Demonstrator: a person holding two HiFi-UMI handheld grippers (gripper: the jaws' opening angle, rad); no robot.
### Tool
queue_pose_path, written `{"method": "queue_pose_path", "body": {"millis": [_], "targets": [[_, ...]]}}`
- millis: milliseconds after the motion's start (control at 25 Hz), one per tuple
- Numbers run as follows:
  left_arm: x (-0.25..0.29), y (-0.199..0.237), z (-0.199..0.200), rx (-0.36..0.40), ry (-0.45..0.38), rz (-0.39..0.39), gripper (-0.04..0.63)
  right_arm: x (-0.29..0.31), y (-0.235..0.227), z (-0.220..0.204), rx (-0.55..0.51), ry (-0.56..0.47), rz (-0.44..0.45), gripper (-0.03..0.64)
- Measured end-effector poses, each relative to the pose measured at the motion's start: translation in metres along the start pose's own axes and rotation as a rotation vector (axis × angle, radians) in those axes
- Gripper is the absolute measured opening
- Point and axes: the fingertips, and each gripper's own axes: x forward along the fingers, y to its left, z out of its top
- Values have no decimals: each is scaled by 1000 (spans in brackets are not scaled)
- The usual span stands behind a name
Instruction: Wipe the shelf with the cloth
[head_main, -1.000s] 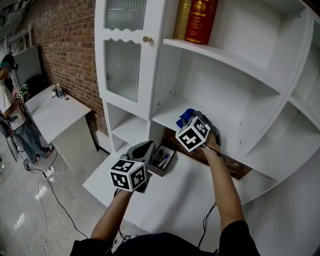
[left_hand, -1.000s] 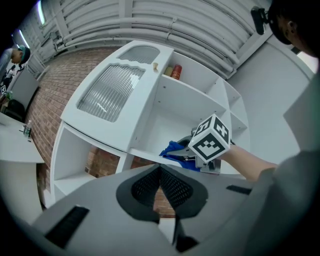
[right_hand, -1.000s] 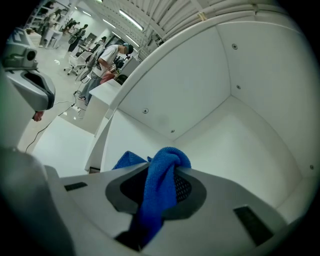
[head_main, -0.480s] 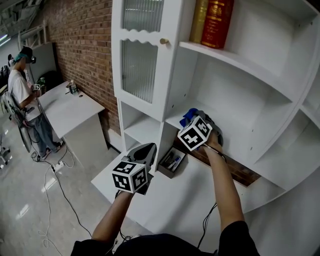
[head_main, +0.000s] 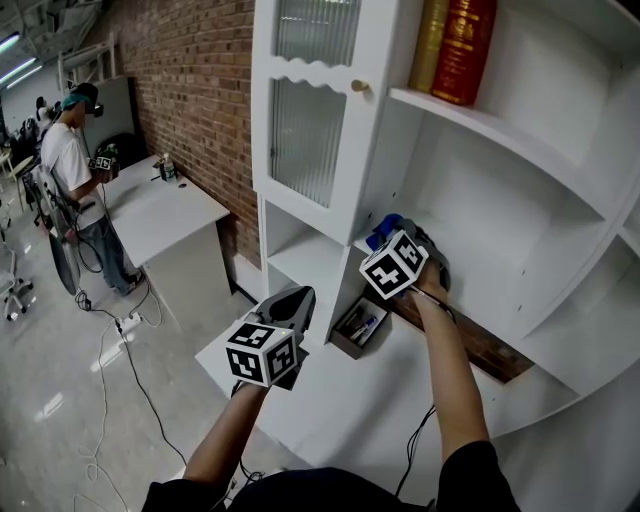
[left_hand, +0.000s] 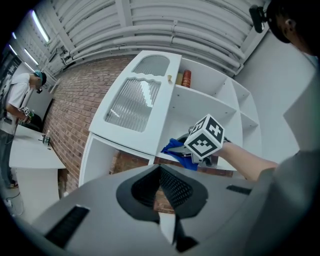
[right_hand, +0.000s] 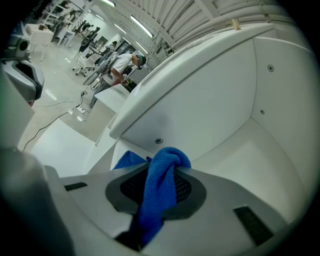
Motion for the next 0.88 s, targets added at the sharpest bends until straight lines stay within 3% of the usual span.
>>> {"method": "queue_pose_path", "body": {"millis": [480,880], "targets": [[-15,20,6,1,-12,50,15,14,8,22,-21,-31,10,77],[-15,20,6,-1,-13,38,14,10,9,25,23,-52,27,77]]}}
